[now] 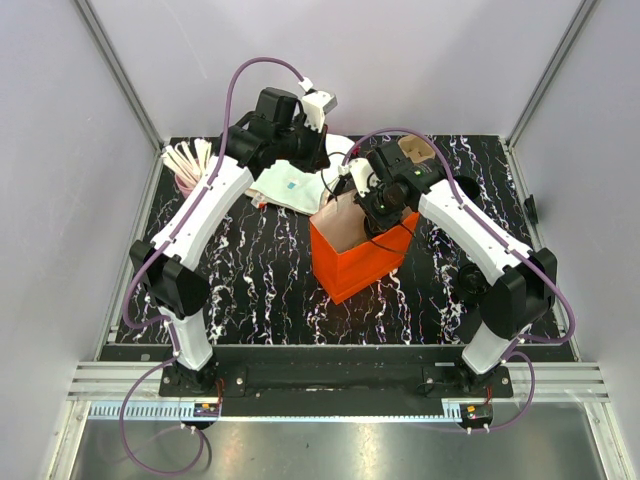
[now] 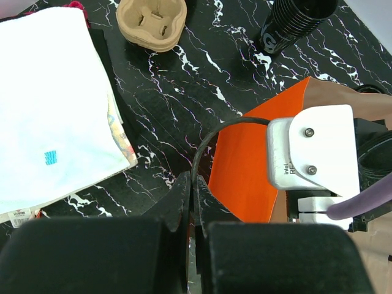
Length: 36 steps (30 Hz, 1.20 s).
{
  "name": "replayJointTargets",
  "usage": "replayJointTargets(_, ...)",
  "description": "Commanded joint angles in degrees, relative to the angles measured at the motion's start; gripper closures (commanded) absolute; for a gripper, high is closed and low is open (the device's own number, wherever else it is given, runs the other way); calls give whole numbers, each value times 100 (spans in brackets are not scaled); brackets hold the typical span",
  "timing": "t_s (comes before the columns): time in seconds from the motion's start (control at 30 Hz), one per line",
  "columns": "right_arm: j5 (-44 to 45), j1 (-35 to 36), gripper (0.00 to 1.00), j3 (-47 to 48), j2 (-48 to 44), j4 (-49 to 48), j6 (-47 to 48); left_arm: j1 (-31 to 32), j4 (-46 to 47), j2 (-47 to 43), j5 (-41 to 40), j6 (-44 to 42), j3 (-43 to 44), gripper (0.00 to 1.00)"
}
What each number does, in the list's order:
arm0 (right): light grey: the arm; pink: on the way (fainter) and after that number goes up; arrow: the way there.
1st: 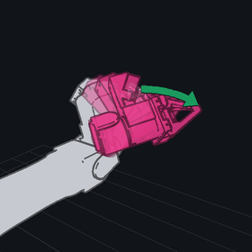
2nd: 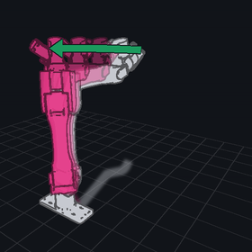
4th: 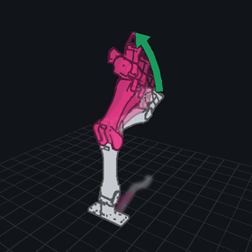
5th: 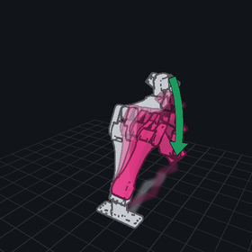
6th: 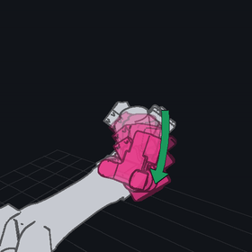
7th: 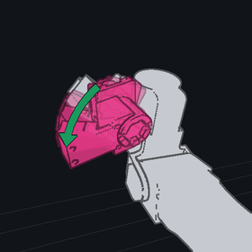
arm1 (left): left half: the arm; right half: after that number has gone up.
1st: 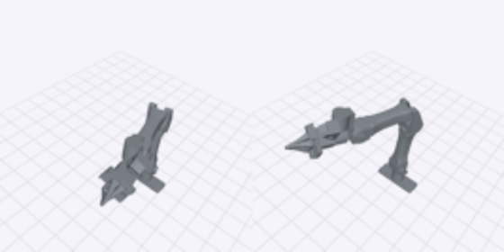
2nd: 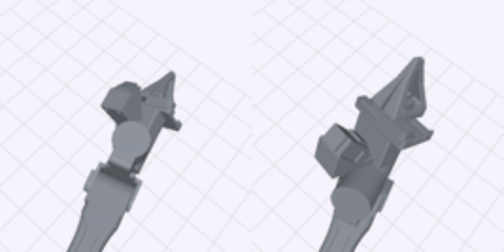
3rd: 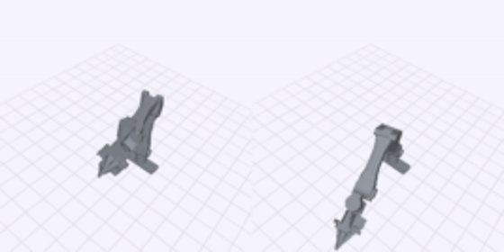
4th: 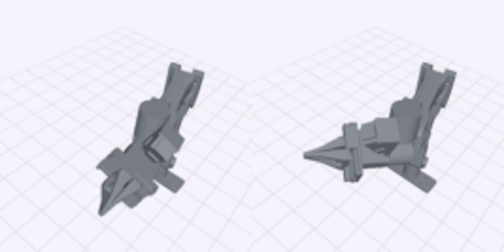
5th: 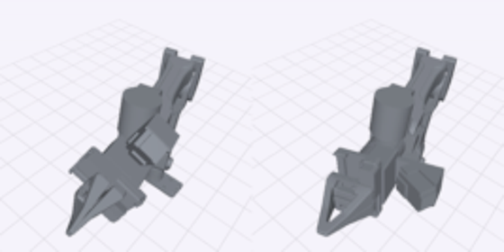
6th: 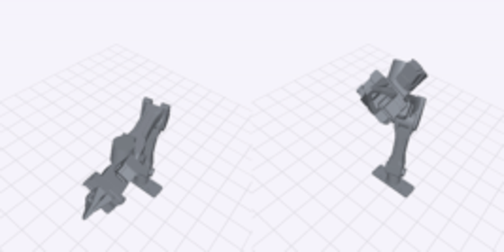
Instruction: Pack the takeout coffee
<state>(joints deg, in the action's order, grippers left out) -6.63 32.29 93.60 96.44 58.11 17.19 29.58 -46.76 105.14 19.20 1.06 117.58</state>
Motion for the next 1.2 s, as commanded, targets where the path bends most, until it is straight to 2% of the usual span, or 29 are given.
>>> replayJointTargets(0.0, 83, 58, 100, -9, -91, -203, 56, 47, 211, -117, -92, -71, -25, 100)
replayJointTargets(1.17, -57, 49, 100, -518, -143, -651, 171, 83, 185, 50, -285, -27, 28, 100)
